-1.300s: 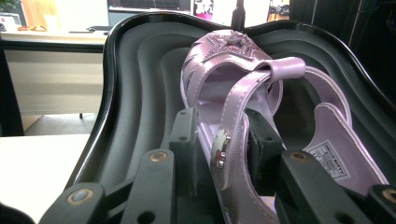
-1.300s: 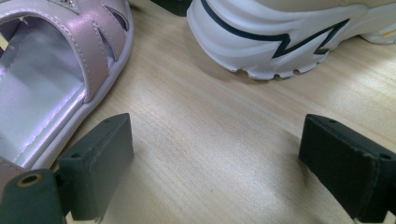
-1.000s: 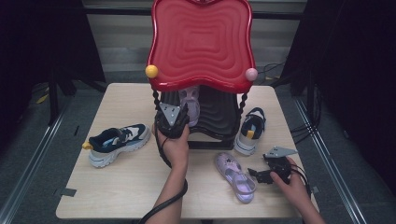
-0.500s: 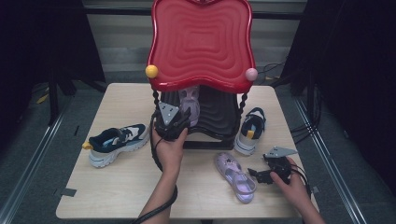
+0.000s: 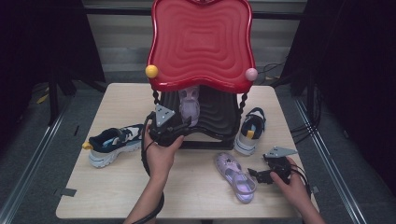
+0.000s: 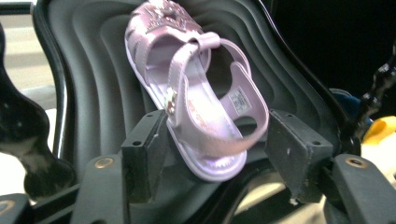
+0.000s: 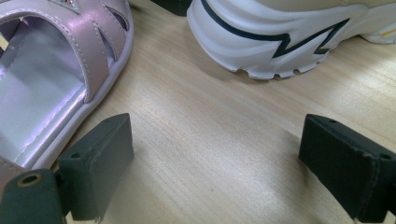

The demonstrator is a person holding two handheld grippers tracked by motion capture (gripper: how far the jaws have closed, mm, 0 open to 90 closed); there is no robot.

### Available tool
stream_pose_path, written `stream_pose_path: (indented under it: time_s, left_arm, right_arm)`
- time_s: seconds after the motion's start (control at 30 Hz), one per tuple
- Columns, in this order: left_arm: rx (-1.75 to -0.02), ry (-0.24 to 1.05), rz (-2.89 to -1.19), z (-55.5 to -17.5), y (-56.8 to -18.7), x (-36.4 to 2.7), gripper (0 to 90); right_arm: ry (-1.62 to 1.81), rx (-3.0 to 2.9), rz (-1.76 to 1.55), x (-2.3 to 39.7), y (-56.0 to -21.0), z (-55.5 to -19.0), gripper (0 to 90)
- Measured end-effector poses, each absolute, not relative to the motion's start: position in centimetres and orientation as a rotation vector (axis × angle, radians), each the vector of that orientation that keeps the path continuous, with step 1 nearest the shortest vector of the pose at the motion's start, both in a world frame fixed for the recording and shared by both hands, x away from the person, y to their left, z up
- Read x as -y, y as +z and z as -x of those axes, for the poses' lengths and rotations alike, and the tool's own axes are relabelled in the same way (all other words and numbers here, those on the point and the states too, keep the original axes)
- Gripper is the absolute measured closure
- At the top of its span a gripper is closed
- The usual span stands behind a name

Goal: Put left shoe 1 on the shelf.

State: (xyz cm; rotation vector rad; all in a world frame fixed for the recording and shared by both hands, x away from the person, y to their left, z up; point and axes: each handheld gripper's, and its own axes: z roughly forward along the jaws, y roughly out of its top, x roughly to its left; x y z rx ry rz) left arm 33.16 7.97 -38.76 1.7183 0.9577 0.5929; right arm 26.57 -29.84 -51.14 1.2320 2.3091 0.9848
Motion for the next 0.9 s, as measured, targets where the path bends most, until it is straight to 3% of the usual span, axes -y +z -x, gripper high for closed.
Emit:
stream_pose_path:
  time_s: [0.9]
  left_arm:
    - [-0.815,0.417,-1.906,-32.0,-39.4,-8.2,28.8]
  right_arm:
    - [0.986,-2.309,-1.227,29.9,-51.1,-26.5,9.2]
